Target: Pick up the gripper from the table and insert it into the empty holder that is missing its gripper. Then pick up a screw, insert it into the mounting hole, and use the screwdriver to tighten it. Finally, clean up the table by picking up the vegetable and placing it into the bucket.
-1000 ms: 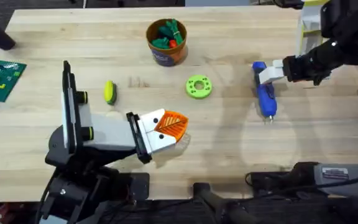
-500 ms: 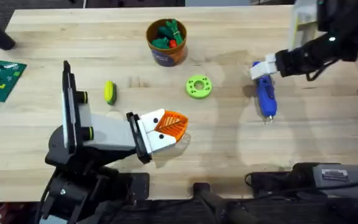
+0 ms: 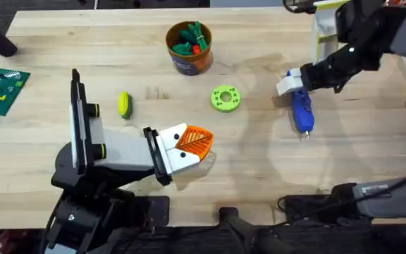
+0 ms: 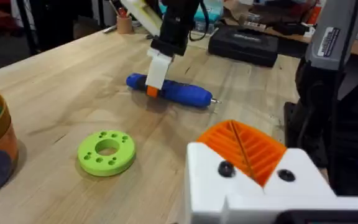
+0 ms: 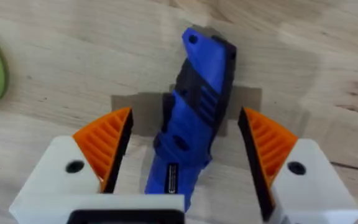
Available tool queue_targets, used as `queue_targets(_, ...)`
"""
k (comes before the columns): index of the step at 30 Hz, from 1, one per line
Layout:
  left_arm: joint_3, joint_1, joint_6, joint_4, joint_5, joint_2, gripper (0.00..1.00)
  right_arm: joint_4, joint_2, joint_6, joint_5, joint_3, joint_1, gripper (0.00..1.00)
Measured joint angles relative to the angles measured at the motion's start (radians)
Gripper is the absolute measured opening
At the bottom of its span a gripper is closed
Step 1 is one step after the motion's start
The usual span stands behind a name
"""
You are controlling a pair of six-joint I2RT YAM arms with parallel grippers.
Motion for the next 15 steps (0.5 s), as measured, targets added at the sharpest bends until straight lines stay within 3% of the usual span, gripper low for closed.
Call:
queue_targets(5,0.000,0.000,0.000,0.000,0.000,0.000,0.012,0.005,0.084,0.004,0.018,0.007,0.000,0.993)
queue_targets(15,0.000,0.000,0.000,0.000,0.000,0.000,0.012,0.005,0.094,0.026,0.025,0.020,0.000,0.960)
